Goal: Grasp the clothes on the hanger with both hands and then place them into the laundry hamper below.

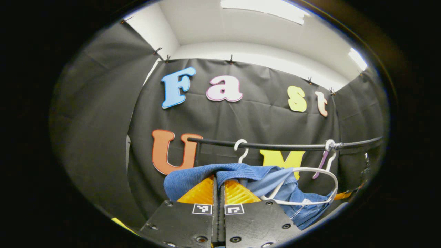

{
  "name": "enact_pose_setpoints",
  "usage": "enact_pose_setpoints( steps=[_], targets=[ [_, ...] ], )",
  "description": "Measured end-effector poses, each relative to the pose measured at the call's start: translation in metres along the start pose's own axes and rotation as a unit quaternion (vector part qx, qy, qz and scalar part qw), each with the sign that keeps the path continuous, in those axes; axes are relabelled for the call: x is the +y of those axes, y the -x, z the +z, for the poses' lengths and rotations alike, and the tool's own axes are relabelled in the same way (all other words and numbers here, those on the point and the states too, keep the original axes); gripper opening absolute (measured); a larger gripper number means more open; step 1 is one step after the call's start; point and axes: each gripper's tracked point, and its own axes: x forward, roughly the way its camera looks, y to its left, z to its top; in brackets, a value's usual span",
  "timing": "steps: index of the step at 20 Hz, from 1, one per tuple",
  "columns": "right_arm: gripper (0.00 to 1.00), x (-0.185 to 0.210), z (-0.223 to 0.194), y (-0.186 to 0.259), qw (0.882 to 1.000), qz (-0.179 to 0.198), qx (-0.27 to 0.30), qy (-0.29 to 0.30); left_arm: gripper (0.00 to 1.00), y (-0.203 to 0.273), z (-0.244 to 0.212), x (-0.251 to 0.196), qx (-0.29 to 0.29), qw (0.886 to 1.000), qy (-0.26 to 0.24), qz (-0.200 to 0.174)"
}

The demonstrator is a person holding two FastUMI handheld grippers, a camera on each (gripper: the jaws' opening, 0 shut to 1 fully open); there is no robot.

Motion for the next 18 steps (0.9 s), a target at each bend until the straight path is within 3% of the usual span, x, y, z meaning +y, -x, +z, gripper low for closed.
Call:
enact_pose_setpoints(
  steps=[1, 2, 3, 5, 7, 9, 11, 12, 13, 15, 16, 18],
  targets=[
    [0.04, -0.001, 0.0, 0.001, 1.0, -0.001, -0.001, 0.001, 0.05, 0.0, 0.003, 0.001, -0.007, 1.0, 0.003, -0.009],
    [0.04, -0.002, 0.001, 0.001, 1.0, -0.001, -0.001, 0.002, 0.0, -0.001, -0.001, 0.011, -0.002, 1.0, 0.008, 0.002],
    [0.04, 0.0, -0.001, 0.001, 1.0, 0.0, 0.0, 0.001, 0.05, 0.0, -0.004, 0.016, 0.009, 1.0, 0.01, 0.018],
    [0.04, 0.004, -0.005, 0.0, 1.0, 0.003, 0.006, 0.001, 0.0, 0.011, -0.015, 0.022, 0.029, 0.999, 0.0, 0.04],
    [0.04, 0.006, -0.011, 0.0, 1.0, -0.002, 0.008, 0.011, 0.05, 0.021, -0.025, 0.019, 0.039, 0.999, -0.02, 0.03],
    [0.04, 0.008, -0.011, 0.0, 1.0, 0.001, 0.006, 0.008, 0.0, 0.026, -0.018, 0.014, 0.03, 0.998, -0.042, 0.019],
    [0.03, 0.007, -0.013, -0.002, 1.0, -0.001, 0.01, 0.005, 0.05, 0.024, -0.004, 0.014, 0.019, 1.0, -0.014, 0.013],
    [0.04, 0.007, -0.014, -0.002, 1.0, 0.0, 0.01, 0.002, 0.0, 0.023, 0.005, 0.015, 0.009, 1.0, -0.001, 0.01],
    [0.04, 0.011, -0.014, 0.0, 1.0, 0.004, 0.012, 0.001, 0.05, 0.024, 0.01, 0.016, 0.006, 1.0, 0.013, 0.008],
    [0.04, 0.018, -0.019, -0.001, 1.0, 0.009, 0.015, 0.008, 0.0, 0.023, 0.013, 0.011, 0.001, 0.998, 0.055, -0.007],
    [0.04, 0.022, -0.026, -0.002, 1.0, 0.011, 0.023, 0.013, 0.05, 0.024, 0.009, 0.012, 0.007, 0.998, 0.07, -0.008],
    [0.04, 0.027, -0.048, -0.007, 0.999, 0.014, 0.047, 0.019, 0.0, 0.028, -0.002, 0.015, 0.012, 0.998, 0.061, -0.003]
  ],
)
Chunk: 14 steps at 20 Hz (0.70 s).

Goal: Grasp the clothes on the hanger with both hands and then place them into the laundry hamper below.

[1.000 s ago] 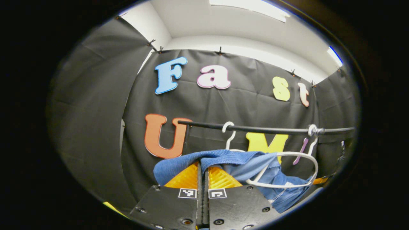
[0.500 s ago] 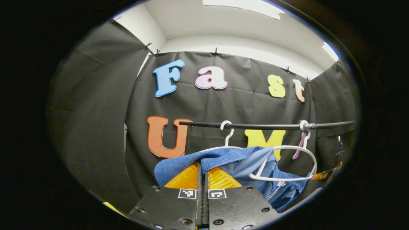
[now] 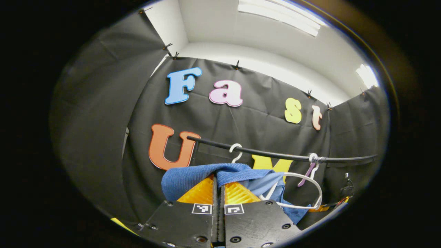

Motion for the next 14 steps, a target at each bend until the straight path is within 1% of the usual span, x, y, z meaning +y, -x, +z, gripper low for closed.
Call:
enact_pose_setpoints(
  steps=[1, 3, 4, 5, 6, 7, 8, 9, 10, 11, 12, 13, 14],
  targets=[
    [0.04, 0.002, -0.011, -0.003, 1.0, 0.001, 0.012, 0.002, 0.05, 0.002, -0.006, 0.0, 0.006, 1.0, 0.001, -0.003],
    [0.04, 0.009, -0.039, -0.009, 0.999, 0.006, 0.036, 0.008, 0.05, 0.004, -0.008, 0.001, 0.004, 1.0, 0.01, -0.005],
    [0.04, 0.012, -0.054, -0.011, 0.999, 0.011, 0.051, 0.002, 0.0, 0.006, -0.006, 0.002, 0.0, 1.0, 0.021, -0.008],
    [0.04, 0.014, -0.063, -0.012, 0.998, 0.014, 0.058, -0.008, 0.05, 0.007, -0.001, 0.002, -0.002, 0.999, 0.032, -0.007],
    [0.04, 0.015, -0.07, -0.012, 0.998, 0.014, 0.06, -0.016, 0.0, 0.005, 0.01, 0.002, -0.008, 0.999, 0.049, -0.012],
    [0.03, 0.018, -0.075, -0.013, 0.998, 0.016, 0.063, -0.02, 0.05, 0.003, 0.019, -0.001, -0.014, 0.998, 0.066, -0.019],
    [0.03, 0.019, -0.078, -0.011, 0.998, 0.017, 0.063, -0.022, 0.0, 0.003, 0.025, -0.004, -0.014, 0.997, 0.068, -0.021],
    [0.04, 0.02, -0.078, -0.01, 0.998, 0.019, 0.061, -0.021, 0.05, 0.002, 0.028, -0.01, -0.015, 0.998, 0.064, -0.027],
    [0.04, 0.023, -0.077, -0.008, 0.998, 0.022, 0.06, -0.02, 0.05, 0.005, 0.031, -0.017, -0.018, 0.998, 0.053, -0.03],
    [0.04, 0.025, -0.076, -0.007, 0.998, 0.025, 0.058, -0.02, 0.0, 0.004, 0.034, -0.021, -0.02, 0.999, 0.031, -0.031],
    [0.04, 0.028, -0.077, -0.006, 0.998, 0.029, 0.06, -0.02, 0.05, 0.005, 0.035, -0.023, -0.022, 0.999, 0.01, -0.031],
    [0.03, 0.032, -0.081, -0.005, 0.997, 0.035, 0.063, -0.018, 0.05, 0.005, 0.037, -0.022, -0.021, 0.999, 0.005, -0.031],
    [0.04, 0.034, -0.083, -0.003, 0.997, 0.039, 0.062, -0.019, 0.0, 0.007, 0.039, -0.02, -0.024, 0.999, 0.015, -0.03]
  ],
)
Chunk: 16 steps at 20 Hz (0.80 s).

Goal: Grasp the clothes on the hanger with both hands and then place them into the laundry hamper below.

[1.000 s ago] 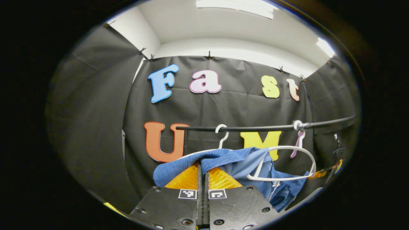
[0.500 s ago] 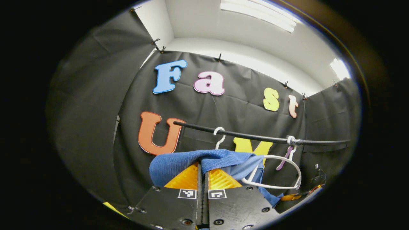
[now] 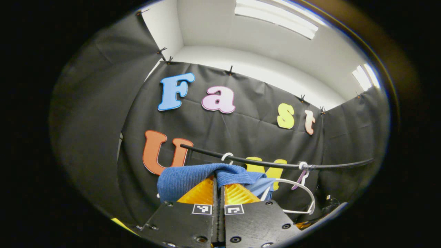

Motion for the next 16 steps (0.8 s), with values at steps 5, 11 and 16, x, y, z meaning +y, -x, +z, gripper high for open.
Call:
enact_pose_setpoints(
  steps=[5, 11, 16],
  targets=[
    [0.04, -0.006, -0.03, 0.0, 1.0, -0.007, 0.02, -0.012, 0.05, 0.013, -0.001, 0.002, 0.011, 1.0, 0.001, 0.008],
    [0.67, 0.059, -0.102, 0.007, 0.992, 0.125, 0.03, -0.016, 0.05, 0.027, -0.006, -0.01, 0.024, 1.0, -0.008, -0.008],
    [0.99, 0.107, -0.135, -0.035, 0.984, 0.179, 0.02, 0.008, 0.0, 0.037, -0.019, -0.008, 0.053, 0.998, -0.044, -0.01]
  ],
)
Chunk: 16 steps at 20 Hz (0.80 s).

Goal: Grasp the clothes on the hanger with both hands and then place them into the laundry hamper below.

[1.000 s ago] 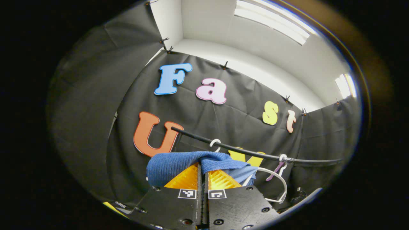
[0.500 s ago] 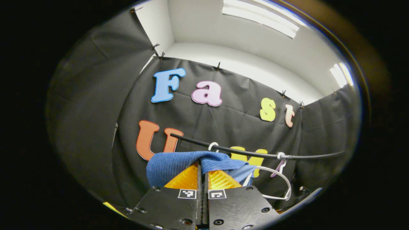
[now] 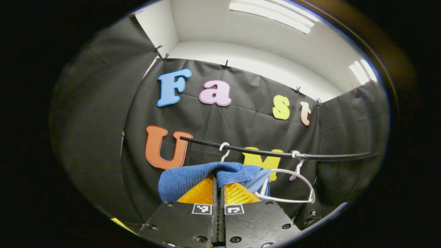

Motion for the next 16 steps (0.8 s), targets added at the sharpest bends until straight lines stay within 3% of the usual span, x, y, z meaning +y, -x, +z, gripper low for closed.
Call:
enact_pose_setpoints(
  steps=[3, 4, 6, 8, 9, 10, 11, 13, 14, 16],
  targets=[
    [1.0, 0.011, 0.002, -0.03, 1.0, 0.022, -0.015, 0.005, 0.0, 0.001, -0.004, -0.004, 0.011, 1.0, -0.021, -0.01],
    [1.0, 0.016, 0.003, -0.039, 0.999, 0.029, -0.014, -0.003, 0.05, 0.001, -0.004, -0.004, 0.011, 1.0, -0.016, -0.014],
    [1.0, 0.024, 0.003, -0.055, 0.999, 0.041, -0.002, -0.036, 0.0, 0.002, -0.001, -0.003, 0.009, 1.0, -0.018, -0.018],
    [0.61, 0.015, 0.022, -0.063, 0.997, 0.012, -0.027, -0.064, 0.05, 0.006, 0.003, -0.003, 0.003, 1.0, -0.013, -0.024],
    [0.42, 0.013, 0.025, -0.063, 0.996, 0.007, -0.034, -0.085, 0.0, 0.007, 0.007, -0.003, -0.003, 1.0, 0.0, -0.03],
    [0.23, 0.013, 0.028, -0.063, 0.994, 0.013, -0.027, -0.108, 0.05, 0.008, 0.012, -0.001, -0.009, 0.999, 0.011, -0.033],
    [0.04, 0.019, 0.028, -0.059, 0.991, 0.022, -0.026, -0.128, 0.0, 0.008, 0.017, 0.002, -0.015, 0.999, 0.02, -0.036],
    [0.04, 0.027, 0.029, -0.058, 0.991, 0.029, -0.025, -0.125, 0.05, 0.01, 0.032, -0.007, -0.036, 0.996, 0.042, -0.064],
    [0.04, 0.029, 0.032, -0.057, 0.993, 0.029, -0.023, -0.11, 0.0, 0.01, 0.036, -0.013, -0.039, 0.995, 0.041, -0.077],
    [0.03, 0.033, 0.038, -0.056, 0.995, 0.03, -0.019, -0.09, 0.05, 0.012, 0.043, -0.019, -0.043, 0.994, 0.025, -0.095]
  ],
)
